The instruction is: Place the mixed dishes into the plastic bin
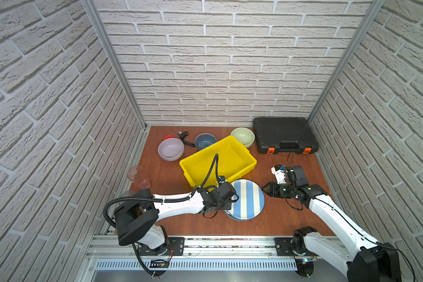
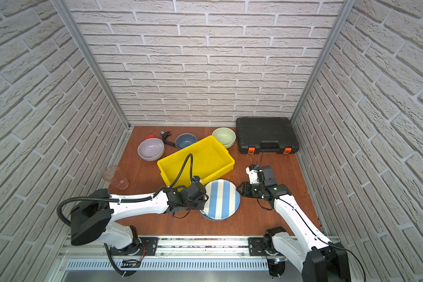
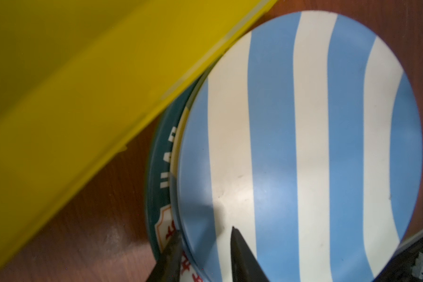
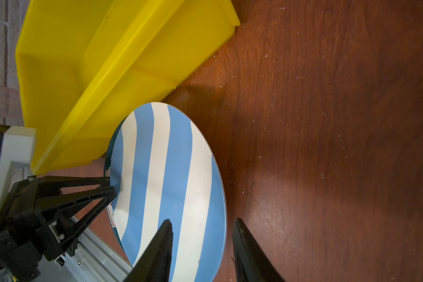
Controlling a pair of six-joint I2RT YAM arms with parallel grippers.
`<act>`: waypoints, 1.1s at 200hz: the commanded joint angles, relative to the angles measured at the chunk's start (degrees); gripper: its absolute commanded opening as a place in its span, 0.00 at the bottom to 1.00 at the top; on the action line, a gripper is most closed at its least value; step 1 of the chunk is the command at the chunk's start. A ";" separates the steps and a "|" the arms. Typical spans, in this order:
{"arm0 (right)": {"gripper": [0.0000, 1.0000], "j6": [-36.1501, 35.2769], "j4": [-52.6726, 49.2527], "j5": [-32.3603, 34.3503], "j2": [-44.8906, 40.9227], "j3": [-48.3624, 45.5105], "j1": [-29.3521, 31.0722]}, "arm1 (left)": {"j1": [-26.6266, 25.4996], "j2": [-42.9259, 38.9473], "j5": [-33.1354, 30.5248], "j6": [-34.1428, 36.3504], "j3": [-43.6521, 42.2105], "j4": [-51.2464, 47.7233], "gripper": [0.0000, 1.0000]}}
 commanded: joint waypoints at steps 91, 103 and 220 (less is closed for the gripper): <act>0.38 0.18 2.96 -2.42 4.29 -2.22 0.35 | -0.06 1.50 -0.26 1.20 1.48 0.39 0.35; 0.38 0.28 3.55 -3.16 4.64 -2.44 0.39 | -0.06 1.72 -0.16 1.31 1.69 0.44 0.34; 0.33 3.68 7.52 -10.59 2.17 -2.80 0.37 | 0.07 2.88 0.27 1.69 2.41 0.39 0.34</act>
